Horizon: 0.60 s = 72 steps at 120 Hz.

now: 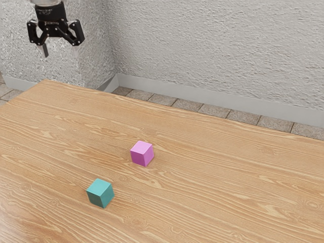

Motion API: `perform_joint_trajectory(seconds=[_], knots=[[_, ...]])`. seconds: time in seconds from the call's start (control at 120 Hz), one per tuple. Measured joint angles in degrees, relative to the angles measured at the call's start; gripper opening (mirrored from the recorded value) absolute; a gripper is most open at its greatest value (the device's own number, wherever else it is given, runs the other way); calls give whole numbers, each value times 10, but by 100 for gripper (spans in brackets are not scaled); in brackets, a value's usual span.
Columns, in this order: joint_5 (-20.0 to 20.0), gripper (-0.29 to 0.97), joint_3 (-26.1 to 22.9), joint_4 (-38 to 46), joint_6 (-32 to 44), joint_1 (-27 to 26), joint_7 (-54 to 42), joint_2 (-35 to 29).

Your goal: Pick up the blue block with one arm, and put the blue block on the pink block with one arm

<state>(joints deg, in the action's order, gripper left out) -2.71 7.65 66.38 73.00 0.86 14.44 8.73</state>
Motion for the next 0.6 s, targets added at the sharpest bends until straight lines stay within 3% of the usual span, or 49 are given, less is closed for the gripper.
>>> perform_joint_trajectory(seconds=[0.142,0.267,0.542,0.6], knots=[[0,68,-2,-28,-4,0,18,-14],[-1,68,-45,-101,11,4,34,-42],[-2,68,-70,-103,30,-1,60,-23],[-3,68,-70,-62,38,-1,64,-14]])
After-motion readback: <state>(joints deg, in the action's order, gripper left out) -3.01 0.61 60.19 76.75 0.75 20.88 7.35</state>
